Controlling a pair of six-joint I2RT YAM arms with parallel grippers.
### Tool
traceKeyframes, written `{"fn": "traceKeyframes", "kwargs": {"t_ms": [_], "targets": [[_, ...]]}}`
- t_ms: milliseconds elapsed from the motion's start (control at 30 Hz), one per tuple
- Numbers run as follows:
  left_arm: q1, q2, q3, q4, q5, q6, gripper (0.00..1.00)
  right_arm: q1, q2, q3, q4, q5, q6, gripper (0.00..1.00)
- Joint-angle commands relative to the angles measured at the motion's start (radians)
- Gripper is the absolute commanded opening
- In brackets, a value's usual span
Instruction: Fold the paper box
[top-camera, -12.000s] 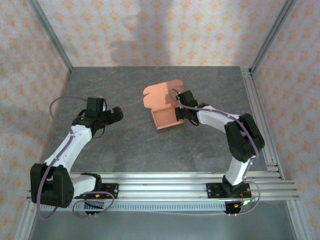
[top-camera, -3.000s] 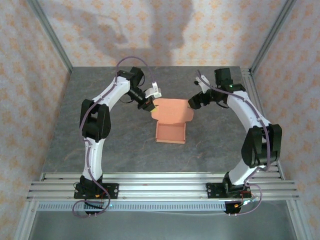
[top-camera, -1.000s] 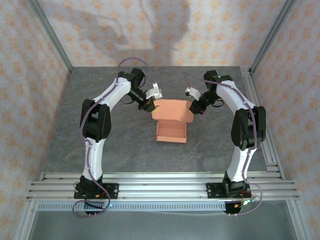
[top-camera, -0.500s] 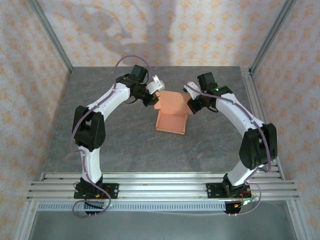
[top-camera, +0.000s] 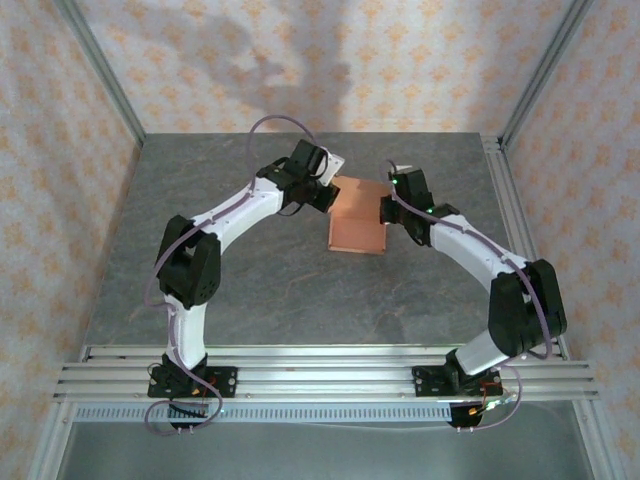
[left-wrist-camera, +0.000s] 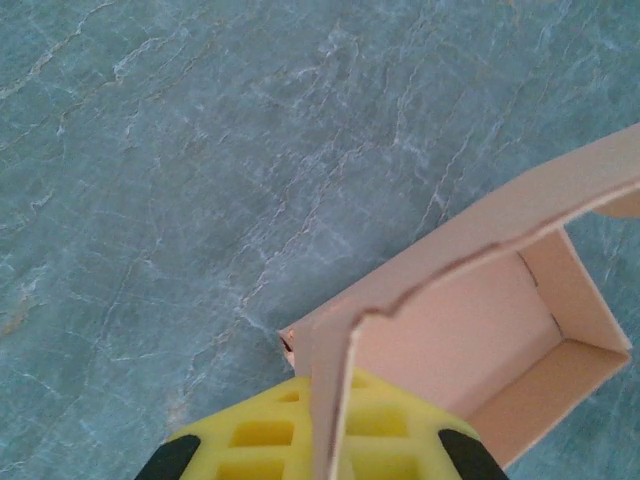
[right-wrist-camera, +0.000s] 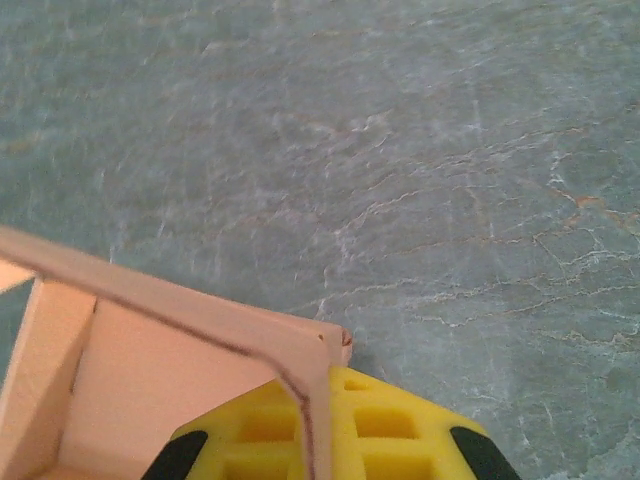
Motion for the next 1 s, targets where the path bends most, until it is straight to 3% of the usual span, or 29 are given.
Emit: {"fn": "traceKeyframes", "kwargs": {"t_ms": [0, 167, 333, 967], "targets": [[-0.024, -0.005, 0.000, 0.039, 0.002, -0.111, 0.00, 0.028, -0.054, -0.036, 0.210, 0.068, 0.204, 0.00], [-0.026, 0.000, -0.006, 0.060, 0.010, -0.165, 0.00, 0.055, -0.067, -0.042, 0.216, 0.167, 0.265, 0.00], [-0.033, 0.021, -0.016, 0.092, -0.006, -0.208, 0.00, 0.066, -0.061, -0.093, 0.322, 0.162, 0.267, 0.00], [-0.093, 0.008, -0.178, 0.281, -0.109, -0.332, 0.00, 0.107, -0.038, -0.333, 0.705, 0.198, 0.073, 0.01]]}}
